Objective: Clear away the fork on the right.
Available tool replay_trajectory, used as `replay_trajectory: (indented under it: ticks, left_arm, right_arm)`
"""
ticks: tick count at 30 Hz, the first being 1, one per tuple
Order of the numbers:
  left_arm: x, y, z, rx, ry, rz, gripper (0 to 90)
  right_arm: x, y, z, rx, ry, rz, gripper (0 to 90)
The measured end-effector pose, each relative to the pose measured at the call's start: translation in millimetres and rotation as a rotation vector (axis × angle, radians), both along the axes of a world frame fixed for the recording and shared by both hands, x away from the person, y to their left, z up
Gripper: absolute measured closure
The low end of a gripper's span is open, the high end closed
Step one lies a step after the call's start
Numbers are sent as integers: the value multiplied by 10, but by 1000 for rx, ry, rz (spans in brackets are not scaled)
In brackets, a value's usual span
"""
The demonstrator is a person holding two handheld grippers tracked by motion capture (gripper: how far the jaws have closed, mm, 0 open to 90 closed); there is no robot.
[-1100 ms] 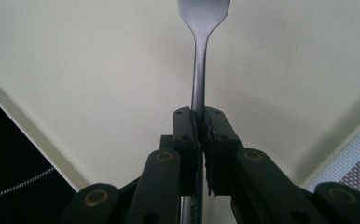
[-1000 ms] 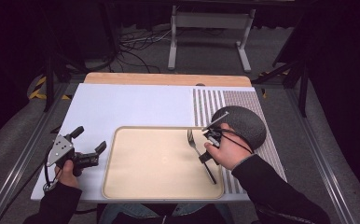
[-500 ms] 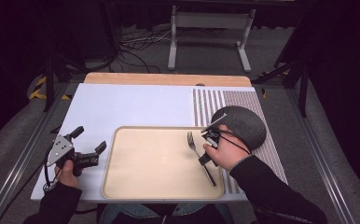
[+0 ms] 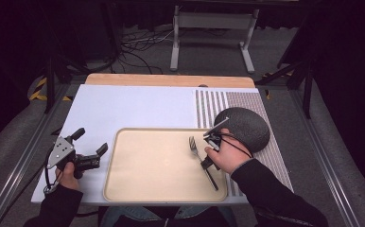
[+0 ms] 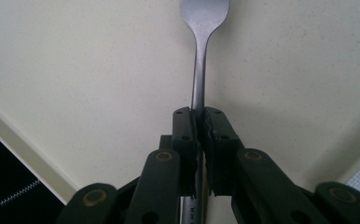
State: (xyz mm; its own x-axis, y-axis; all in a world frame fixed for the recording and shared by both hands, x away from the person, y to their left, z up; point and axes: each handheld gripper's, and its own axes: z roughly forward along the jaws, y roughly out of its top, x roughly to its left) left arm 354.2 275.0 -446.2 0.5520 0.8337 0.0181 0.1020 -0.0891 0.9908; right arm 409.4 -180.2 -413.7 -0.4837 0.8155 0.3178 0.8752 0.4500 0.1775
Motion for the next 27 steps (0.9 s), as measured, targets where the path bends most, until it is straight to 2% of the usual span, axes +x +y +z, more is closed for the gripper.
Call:
replay_trajectory:
  ticks: [9, 16, 19, 21, 22, 23, 27]
  left_arm:
    - [1, -3, -1, 0, 1, -3, 5]
    - [1, -3, -1, 0, 1, -2, 5]
    - [1, -2, -2, 1, 2, -1, 4]
    - [2, -2, -2, 2, 2, -1, 5]
    - [2, -3, -2, 1, 2, 0, 5]
    - [2, -4, -2, 1, 2, 0, 5]
    - [2, -6, -2, 0, 1, 2, 5]
  right_arm:
    - [-6, -3, -37, 11, 13, -15, 803]
    - [-7, 2, 45, 44, -50, 0, 619]
    - [-13, 19, 62, 81, -120, 18, 430]
    - [-25, 38, 61, 112, -183, 67, 242]
    - [-31, 45, 56, 124, -214, 94, 190]
    - [-40, 56, 61, 125, -247, 121, 183]
    - [-41, 73, 81, 131, -323, 205, 163]
